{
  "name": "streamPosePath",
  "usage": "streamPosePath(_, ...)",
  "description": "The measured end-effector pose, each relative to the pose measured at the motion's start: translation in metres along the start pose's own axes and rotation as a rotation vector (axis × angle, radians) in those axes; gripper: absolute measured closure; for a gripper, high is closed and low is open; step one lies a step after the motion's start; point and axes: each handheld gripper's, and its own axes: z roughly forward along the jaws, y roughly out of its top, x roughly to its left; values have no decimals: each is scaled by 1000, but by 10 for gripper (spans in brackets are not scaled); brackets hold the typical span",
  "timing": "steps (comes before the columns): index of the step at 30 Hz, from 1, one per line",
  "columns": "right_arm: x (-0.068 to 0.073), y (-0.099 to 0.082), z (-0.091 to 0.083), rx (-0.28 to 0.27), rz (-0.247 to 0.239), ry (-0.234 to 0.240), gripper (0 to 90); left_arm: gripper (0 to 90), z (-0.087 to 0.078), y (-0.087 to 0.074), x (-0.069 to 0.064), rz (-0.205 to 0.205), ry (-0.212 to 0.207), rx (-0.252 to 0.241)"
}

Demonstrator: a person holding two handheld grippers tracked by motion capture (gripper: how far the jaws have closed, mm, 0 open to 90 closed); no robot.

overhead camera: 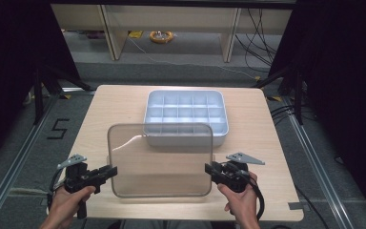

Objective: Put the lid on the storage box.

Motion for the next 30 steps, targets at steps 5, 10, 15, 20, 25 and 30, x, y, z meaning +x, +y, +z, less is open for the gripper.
streamPosePath(5, -6, 18, -9, -56, -33, -2, 651, 652, 3, 24, -10, 30, 0, -13)
streamPosePath(10, -19, 57, -16, -95, -6, -43, 633, 644, 25, 65, -22, 53, -6, -29)
streamPosePath(15, -35, 88, -15, -112, 14, -71, 627, 639, 51, 95, -27, 51, -5, -23)
streamPosePath(20, -49, 112, -6, -112, 37, -95, 614, 633, 71, 117, -29, 44, 18, -17)
streamPosePath(25, -60, 126, 4, -95, 56, -113, 607, 624, 90, 131, -28, 29, 41, -3)
streamPosePath(30, -66, 139, 13, -74, 87, -140, 599, 614, 105, 143, -26, 28, 56, 19)
